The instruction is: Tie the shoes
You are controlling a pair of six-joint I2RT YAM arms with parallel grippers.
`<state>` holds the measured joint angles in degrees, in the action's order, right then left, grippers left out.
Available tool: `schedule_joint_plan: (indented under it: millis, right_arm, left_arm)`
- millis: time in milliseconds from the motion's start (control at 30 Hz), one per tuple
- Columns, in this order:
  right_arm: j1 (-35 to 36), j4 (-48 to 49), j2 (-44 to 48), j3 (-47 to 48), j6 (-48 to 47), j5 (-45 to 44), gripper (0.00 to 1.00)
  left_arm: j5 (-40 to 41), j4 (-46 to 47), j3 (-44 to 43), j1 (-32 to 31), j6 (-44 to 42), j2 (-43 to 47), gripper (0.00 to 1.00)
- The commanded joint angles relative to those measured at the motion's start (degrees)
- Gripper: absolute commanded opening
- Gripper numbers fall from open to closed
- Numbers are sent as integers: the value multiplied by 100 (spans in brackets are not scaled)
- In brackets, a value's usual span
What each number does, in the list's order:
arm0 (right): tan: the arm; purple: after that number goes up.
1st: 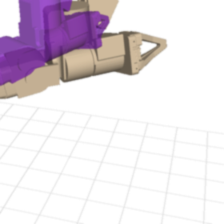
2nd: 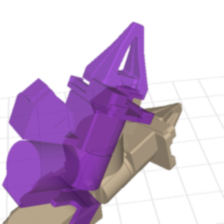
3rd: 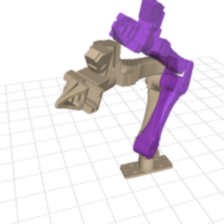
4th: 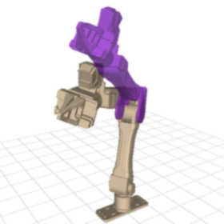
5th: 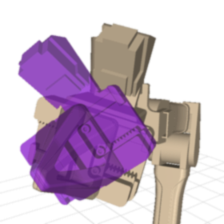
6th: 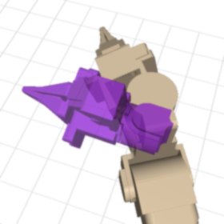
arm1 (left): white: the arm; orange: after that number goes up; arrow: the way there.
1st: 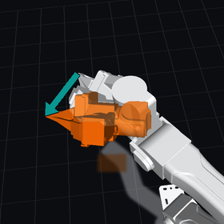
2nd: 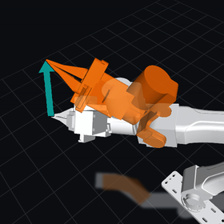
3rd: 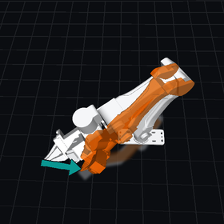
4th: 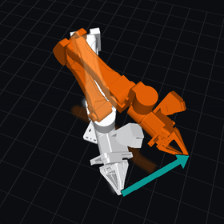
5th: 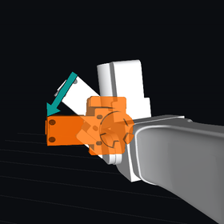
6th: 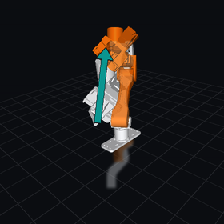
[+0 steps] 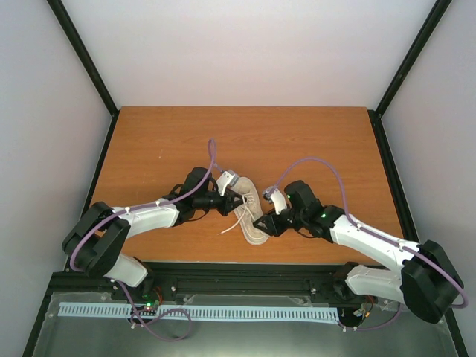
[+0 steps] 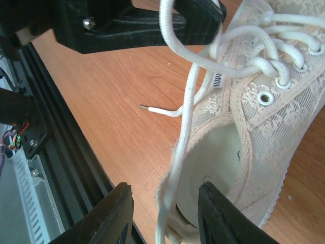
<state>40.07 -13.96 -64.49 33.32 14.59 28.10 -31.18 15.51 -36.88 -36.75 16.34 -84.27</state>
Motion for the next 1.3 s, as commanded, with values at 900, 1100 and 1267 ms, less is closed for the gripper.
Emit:
schedule_joint_plan:
  millis: [900, 1100, 1267]
  right_arm:
    - [-483, -279, -1241, 1070, 700, -987, 3]
    - [-482, -35, -1384, 1265, 581, -568, 3]
    - [-430, 207, -1533, 1247, 522, -18, 3]
  left_arm:
    - [-492, -8, 171, -135, 7, 280, 1]
    - [-424, -783, 282, -464, -265, 350, 1]
    - [-344, -976, 313, -684, -254, 313, 1]
